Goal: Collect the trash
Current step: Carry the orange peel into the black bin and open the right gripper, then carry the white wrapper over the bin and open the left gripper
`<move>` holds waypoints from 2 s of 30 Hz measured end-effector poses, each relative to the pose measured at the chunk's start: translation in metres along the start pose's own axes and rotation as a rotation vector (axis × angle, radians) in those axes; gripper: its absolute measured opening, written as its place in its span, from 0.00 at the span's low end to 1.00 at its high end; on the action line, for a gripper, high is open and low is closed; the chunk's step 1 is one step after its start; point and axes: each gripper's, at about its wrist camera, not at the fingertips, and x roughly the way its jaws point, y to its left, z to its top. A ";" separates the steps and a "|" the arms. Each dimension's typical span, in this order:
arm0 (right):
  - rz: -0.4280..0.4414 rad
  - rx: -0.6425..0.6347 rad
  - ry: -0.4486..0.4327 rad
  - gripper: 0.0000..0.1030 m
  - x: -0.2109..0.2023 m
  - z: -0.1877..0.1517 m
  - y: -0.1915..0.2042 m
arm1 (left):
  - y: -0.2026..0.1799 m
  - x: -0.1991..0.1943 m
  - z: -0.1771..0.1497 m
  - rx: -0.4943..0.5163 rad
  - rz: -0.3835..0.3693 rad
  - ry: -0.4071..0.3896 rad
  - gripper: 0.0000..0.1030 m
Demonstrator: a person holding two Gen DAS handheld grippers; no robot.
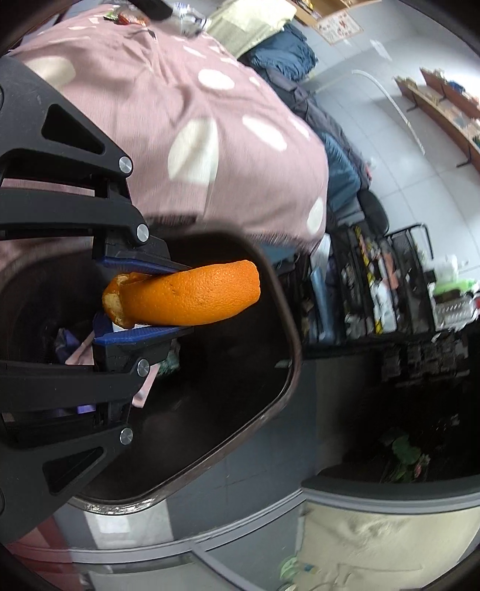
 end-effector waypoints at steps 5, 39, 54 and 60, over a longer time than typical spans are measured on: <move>-0.040 0.028 0.031 0.28 0.012 -0.007 -0.013 | -0.009 0.006 0.002 0.025 -0.010 0.008 0.24; -0.167 0.182 -0.386 0.91 -0.080 -0.033 -0.040 | -0.091 0.084 0.018 0.162 -0.196 0.174 0.24; -0.197 0.261 -0.418 0.91 -0.098 -0.036 -0.064 | -0.115 0.107 0.015 0.221 -0.178 0.213 0.82; -0.182 0.265 -0.398 0.93 -0.093 -0.036 -0.065 | -0.108 0.100 0.017 0.206 -0.160 0.182 0.89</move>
